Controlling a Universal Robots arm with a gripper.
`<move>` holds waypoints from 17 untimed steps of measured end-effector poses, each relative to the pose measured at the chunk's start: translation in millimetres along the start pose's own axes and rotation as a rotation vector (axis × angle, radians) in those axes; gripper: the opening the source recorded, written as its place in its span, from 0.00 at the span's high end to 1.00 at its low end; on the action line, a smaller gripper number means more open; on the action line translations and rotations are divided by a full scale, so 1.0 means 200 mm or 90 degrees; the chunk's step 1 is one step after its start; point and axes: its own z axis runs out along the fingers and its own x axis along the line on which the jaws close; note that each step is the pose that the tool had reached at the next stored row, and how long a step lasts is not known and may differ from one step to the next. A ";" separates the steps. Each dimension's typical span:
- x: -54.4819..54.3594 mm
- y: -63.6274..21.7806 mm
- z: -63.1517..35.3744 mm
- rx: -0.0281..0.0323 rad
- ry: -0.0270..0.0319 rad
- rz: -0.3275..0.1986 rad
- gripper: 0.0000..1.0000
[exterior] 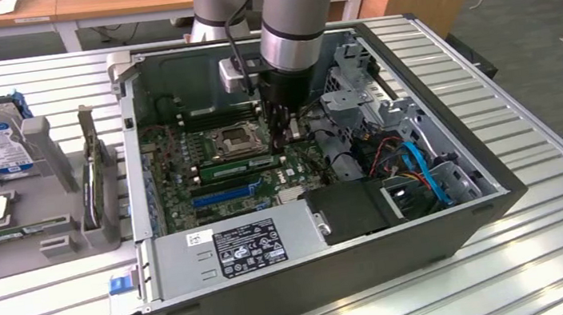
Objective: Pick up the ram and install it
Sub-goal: 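Press down the ram until it locks into place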
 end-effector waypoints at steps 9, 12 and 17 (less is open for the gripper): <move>0.00 -0.001 0.010 0.0001 0.0000 0.000 0.90; 0.00 0.000 0.010 0.0000 0.0001 0.000 0.90; 0.00 -0.001 0.013 0.0001 -0.0001 0.000 0.90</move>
